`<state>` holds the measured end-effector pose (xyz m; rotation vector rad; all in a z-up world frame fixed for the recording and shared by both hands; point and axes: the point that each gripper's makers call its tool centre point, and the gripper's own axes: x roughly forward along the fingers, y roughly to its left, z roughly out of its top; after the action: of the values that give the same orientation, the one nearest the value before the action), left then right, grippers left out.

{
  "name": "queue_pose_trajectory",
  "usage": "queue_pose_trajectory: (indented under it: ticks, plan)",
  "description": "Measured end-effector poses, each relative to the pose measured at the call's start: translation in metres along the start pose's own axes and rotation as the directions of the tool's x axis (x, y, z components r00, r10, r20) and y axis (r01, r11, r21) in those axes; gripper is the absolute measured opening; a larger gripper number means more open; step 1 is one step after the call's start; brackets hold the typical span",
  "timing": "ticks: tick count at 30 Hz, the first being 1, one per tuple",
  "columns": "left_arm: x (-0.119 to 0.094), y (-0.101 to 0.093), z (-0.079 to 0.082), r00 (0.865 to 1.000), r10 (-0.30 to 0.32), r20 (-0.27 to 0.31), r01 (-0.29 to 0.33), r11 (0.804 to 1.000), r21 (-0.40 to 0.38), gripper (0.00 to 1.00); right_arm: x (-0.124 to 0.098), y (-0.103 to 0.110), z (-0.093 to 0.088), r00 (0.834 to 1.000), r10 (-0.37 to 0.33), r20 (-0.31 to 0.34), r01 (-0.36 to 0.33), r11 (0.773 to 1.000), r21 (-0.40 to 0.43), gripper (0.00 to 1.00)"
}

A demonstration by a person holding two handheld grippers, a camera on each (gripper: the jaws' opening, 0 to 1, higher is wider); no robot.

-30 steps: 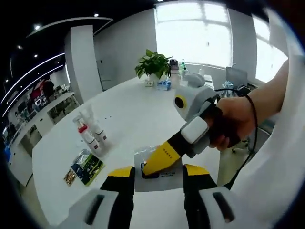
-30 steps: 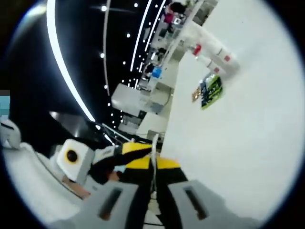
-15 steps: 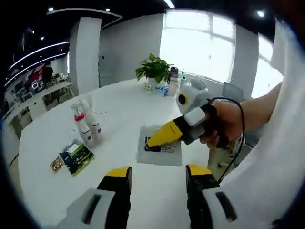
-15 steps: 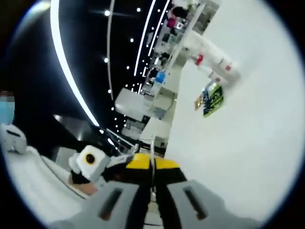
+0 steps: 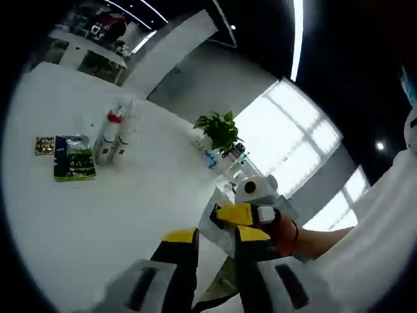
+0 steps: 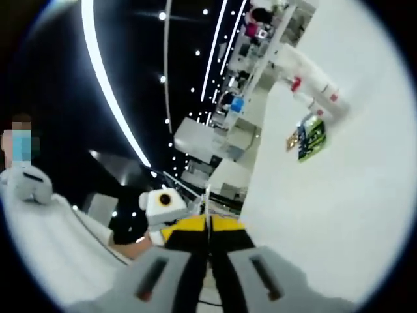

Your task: Arrange the skincare products in the storage area until every visible bottle or jar stands upright without overlapping.

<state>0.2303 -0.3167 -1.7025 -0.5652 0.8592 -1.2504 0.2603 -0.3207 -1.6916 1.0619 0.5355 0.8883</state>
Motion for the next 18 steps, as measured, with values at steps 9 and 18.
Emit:
queue_pose_trajectory:
  ticks: [9, 18]
  plan:
    - [0.000, -0.001, -0.004, 0.999, -0.020, 0.034, 0.025, 0.990, -0.141, 0.02, 0.002, 0.002, -0.004, 1.000, -0.004, 0.007, 0.005, 0.999, -0.035, 0.01]
    - [-0.008, 0.008, 0.016, 0.988, 0.006, 0.157, 0.030, 0.973, -0.228, 0.00, -0.001, -0.007, 0.009, 0.993, -0.043, 0.114, 0.040, 0.999, 0.030, 0.09]
